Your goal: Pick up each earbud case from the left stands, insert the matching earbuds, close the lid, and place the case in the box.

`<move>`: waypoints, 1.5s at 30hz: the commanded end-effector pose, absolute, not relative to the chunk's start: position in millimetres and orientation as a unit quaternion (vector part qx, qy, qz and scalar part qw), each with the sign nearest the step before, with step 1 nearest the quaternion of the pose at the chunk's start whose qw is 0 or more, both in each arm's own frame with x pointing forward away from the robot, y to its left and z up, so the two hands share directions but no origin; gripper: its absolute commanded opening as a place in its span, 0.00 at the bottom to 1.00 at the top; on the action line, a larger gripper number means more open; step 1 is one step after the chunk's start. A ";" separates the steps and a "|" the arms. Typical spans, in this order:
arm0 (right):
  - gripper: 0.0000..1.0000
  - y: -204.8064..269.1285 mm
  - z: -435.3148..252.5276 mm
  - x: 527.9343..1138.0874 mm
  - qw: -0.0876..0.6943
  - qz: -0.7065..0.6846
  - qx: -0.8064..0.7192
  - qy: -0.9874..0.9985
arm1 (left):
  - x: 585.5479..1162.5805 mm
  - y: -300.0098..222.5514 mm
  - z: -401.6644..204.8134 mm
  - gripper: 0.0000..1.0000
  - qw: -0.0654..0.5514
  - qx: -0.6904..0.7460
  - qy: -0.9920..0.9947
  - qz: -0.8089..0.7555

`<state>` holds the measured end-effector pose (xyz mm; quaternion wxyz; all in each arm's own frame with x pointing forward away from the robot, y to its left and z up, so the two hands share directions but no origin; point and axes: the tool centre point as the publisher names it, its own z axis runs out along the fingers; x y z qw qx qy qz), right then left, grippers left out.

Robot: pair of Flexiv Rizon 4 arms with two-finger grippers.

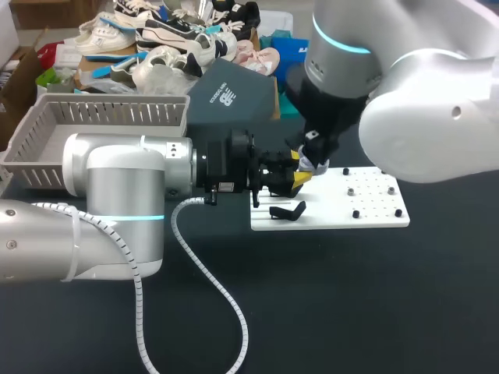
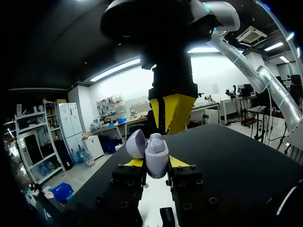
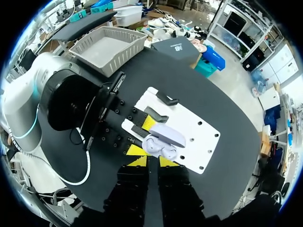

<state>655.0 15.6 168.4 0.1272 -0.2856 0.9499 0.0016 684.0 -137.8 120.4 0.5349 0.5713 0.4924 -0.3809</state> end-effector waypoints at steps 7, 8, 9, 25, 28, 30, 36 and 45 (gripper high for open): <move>0.11 15.0 173.6 655.0 0.136 -0.001 -0.281 0.950 | 683.2 -137.9 120.0 0.00 0.537 0.570 0.492 -0.380; 0.11 13.5 176.3 654.4 0.140 -0.003 -0.279 0.950 | 683.2 -137.9 120.0 0.00 0.537 0.570 0.492 -0.380; 0.12 11.9 179.1 654.6 0.143 -0.005 -0.276 0.950 | 683.2 -137.9 120.0 0.00 0.537 0.570 0.492 -0.380; 0.07 -4.2 190.8 716.5 0.178 0.014 -0.232 0.956 | 683.2 -137.9 120.0 0.00 0.537 0.570 0.492 -0.380; 0.05 -4.4 187.0 727.0 0.178 0.023 -0.226 0.958 | 683.2 -137.9 120.0 0.00 0.537 0.570 0.492 -0.380; 0.07 -3.4 183.7 731.5 0.175 0.030 -0.226 0.958 | 683.2 -137.9 120.0 0.00 0.537 0.570 0.492 -0.380; 0.08 5.8 172.4 734.0 0.162 0.045 -0.234 0.958 | 683.2 -137.9 120.0 0.00 0.537 0.570 0.492 -0.380; 0.09 11.1 162.6 719.0 0.144 0.043 -0.235 0.960 | 683.2 -137.9 120.0 0.00 0.537 0.570 0.492 -0.380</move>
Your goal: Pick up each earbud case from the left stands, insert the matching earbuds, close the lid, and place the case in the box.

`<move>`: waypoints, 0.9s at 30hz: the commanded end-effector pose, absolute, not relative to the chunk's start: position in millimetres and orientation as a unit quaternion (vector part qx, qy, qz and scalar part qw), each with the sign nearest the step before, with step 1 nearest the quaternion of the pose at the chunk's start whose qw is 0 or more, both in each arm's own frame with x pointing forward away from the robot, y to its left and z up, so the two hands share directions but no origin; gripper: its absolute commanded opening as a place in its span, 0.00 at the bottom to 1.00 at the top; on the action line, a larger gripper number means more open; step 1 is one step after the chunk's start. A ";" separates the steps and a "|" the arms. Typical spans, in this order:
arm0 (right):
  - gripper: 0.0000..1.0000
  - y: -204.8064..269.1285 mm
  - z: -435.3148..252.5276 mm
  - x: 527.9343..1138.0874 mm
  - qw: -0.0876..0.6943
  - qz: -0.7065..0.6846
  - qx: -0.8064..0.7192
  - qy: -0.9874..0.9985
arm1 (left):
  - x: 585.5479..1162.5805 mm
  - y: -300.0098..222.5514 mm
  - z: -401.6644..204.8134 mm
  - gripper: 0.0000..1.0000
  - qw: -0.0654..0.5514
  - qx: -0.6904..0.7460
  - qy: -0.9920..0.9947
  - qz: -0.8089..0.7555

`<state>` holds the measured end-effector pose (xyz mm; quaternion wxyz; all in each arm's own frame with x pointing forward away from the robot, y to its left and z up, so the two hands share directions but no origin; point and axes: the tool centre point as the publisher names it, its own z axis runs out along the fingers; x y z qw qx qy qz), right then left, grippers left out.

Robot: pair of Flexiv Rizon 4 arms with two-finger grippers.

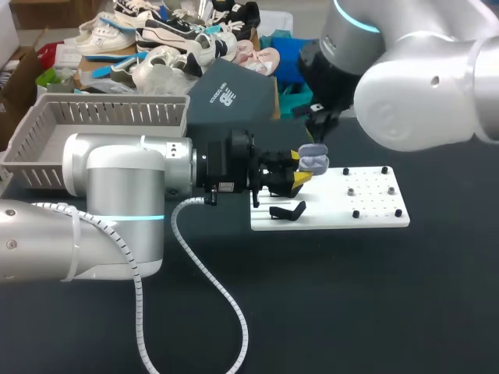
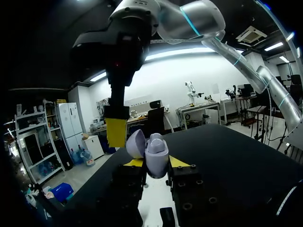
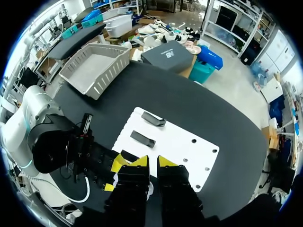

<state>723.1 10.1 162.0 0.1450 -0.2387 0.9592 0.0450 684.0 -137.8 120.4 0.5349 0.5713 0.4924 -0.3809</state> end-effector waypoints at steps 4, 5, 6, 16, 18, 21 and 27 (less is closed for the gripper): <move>0.10 11.2 162.9 710.8 0.144 0.041 -0.232 0.961 | 683.2 -137.9 120.0 0.00 0.537 0.570 0.492 -0.380; 0.11 11.4 163.2 708.6 0.144 0.040 -0.231 0.961 | 683.2 -137.9 120.0 0.00 0.537 0.570 0.492 -0.380; 0.11 11.4 163.8 706.3 0.145 0.039 -0.230 0.962 | 683.2 -137.9 120.0 0.00 0.537 0.570 0.492 -0.380; 0.12 10.2 168.9 687.1 0.158 0.036 -0.221 0.962 | 683.2 -137.9 120.0 0.00 0.537 0.570 0.492 -0.380; 0.14 9.5 168.8 684.7 0.159 0.035 -0.218 0.962 | 683.2 -137.9 120.0 0.00 0.537 0.570 0.492 -0.380; 0.19 6.1 170.6 681.5 0.165 0.037 -0.208 0.963 | 683.2 -137.9 120.0 0.00 0.537 0.570 0.492 -0.380; 0.29 -6.6 180.6 676.2 0.199 0.047 -0.176 0.963 | 683.2 -137.9 120.0 0.00 0.537 0.570 0.492 -0.380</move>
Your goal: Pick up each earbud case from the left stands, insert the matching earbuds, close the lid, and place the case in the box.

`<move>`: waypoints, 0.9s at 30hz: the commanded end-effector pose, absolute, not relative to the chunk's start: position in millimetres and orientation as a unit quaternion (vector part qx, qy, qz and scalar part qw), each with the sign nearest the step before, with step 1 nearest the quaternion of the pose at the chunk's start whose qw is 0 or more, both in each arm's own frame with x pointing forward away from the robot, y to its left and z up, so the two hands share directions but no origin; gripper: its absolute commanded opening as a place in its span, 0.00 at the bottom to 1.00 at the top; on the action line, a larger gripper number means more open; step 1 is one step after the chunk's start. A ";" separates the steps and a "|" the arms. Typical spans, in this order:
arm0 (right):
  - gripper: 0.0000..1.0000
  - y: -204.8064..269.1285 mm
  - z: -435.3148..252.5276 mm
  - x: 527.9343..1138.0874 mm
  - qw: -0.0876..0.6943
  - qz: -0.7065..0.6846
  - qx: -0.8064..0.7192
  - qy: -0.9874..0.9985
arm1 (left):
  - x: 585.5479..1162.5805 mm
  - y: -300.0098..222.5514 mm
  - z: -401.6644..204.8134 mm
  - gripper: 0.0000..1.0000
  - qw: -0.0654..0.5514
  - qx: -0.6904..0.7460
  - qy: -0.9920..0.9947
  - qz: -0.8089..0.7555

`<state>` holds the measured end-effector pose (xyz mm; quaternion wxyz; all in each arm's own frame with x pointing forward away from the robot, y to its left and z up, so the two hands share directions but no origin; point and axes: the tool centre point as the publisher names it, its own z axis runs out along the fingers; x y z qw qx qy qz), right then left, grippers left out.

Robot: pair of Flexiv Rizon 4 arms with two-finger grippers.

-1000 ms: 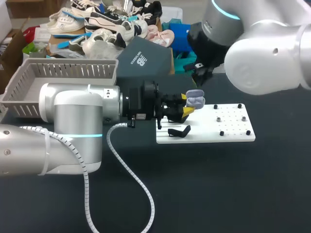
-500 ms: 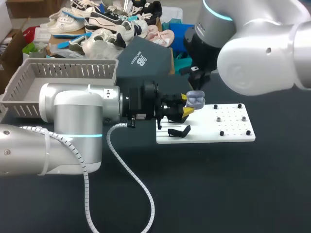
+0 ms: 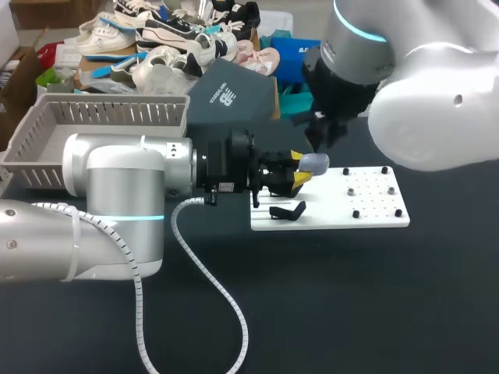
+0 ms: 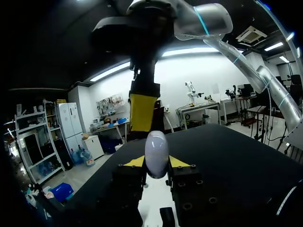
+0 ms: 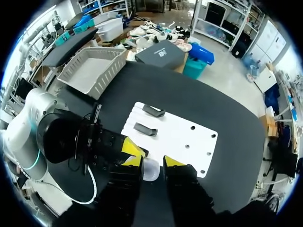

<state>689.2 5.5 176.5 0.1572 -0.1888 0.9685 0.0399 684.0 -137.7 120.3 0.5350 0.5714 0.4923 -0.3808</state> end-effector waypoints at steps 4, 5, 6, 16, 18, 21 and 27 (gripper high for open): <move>0.32 -17.3 184.3 674.0 0.217 0.056 -0.152 0.963 | 692.6 -126.6 124.8 0.00 0.547 0.562 0.498 -0.370; 0.33 -20.1 184.8 673.5 0.221 0.060 -0.145 0.963 | 696.5 -121.9 127.0 0.00 0.551 0.559 0.500 -0.365; 0.33 -22.7 185.3 673.1 0.225 0.063 -0.138 0.963 | 699.6 -117.7 128.8 0.00 0.555 0.557 0.502 -0.360; 0.32 -47.5 178.2 670.5 0.230 0.077 -0.083 0.967 | 734.7 -41.2 141.2 0.00 0.603 0.513 0.538 -0.290; 0.31 -50.6 175.3 670.2 0.226 0.078 -0.074 0.968 | 742.2 -20.8 142.2 0.00 0.613 0.505 0.546 -0.266; 0.31 -54.1 172.3 669.5 0.220 0.080 -0.065 0.970 | 748.8 8.8 143.7 0.00 0.625 0.492 0.561 -0.229; 0.31 -55.4 169.4 667.9 0.209 0.080 -0.055 0.973 | 769.3 63.1 148.0 0.00 0.636 0.487 0.576 -0.163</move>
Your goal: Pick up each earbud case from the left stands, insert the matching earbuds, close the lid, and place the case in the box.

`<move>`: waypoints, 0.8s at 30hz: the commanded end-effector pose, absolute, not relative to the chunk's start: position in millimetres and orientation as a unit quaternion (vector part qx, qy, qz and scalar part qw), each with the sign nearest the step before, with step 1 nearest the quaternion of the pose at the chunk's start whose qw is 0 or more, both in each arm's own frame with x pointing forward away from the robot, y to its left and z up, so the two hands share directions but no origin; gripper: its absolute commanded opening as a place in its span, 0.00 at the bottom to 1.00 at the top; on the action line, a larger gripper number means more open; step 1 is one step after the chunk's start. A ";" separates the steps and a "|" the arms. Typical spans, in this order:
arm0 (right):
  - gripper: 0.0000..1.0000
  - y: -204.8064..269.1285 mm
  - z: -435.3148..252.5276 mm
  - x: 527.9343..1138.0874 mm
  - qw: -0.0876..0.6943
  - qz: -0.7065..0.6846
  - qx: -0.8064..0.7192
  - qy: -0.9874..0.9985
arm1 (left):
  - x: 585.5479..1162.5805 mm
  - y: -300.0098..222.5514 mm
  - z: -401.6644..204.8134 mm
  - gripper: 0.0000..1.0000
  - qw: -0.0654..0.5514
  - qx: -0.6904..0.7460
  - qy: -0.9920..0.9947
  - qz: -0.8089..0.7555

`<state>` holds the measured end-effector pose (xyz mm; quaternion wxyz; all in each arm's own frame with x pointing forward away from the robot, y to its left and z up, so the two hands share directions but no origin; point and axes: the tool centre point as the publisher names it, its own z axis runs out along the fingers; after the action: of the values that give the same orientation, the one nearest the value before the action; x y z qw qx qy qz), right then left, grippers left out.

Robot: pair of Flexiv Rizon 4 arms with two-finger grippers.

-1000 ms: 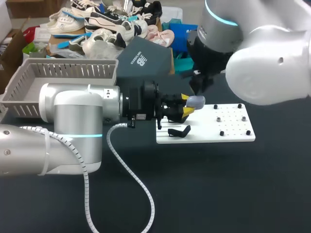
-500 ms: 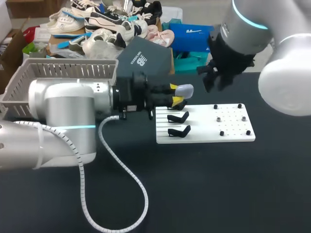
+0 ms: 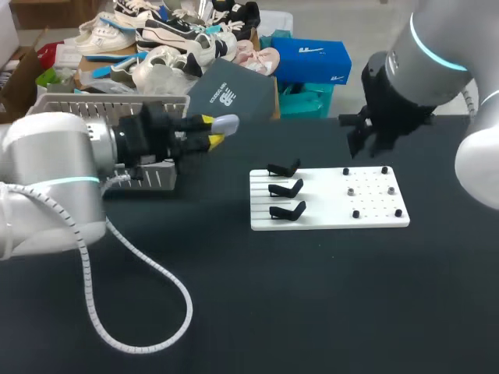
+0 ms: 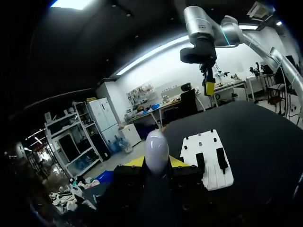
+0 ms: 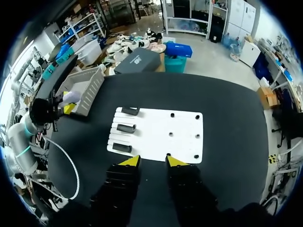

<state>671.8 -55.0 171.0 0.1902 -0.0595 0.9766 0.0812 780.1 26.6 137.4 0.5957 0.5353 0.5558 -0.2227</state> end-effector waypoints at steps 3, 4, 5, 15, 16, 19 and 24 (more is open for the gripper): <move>0.31 -54.3 168.2 667.2 0.203 0.080 -0.051 0.974 | 779.5 87.6 146.5 0.00 0.640 0.476 0.588 -0.139; 0.31 -53.9 167.5 667.0 0.201 0.079 -0.049 0.975 | 782.0 94.9 146.3 0.00 0.643 0.470 0.589 -0.137; 0.31 -53.5 166.7 666.8 0.198 0.078 -0.047 0.976 | 785.4 103.7 145.8 0.00 0.644 0.467 0.592 -0.129; 0.28 -50.3 161.5 664.7 0.171 0.069 -0.024 0.983 | 809.8 157.5 111.0 0.00 0.628 0.432 0.640 -0.093; 0.28 -49.2 161.5 664.6 0.169 0.068 -0.023 0.983 | 812.0 160.8 105.7 0.00 0.625 0.428 0.647 -0.091; 0.28 -45.7 161.2 664.7 0.162 0.063 -0.020 0.985 | 821.3 170.3 92.9 0.00 0.619 0.410 0.663 -0.089; 0.29 -42.2 161.0 663.5 0.157 0.059 -0.016 0.986 | 838.7 182.2 80.7 0.00 0.605 0.405 0.680 -0.080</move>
<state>661.6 -46.2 160.3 0.1603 -0.0179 0.9848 0.0636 824.7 187.5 87.8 0.5709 0.4574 0.6674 -0.1394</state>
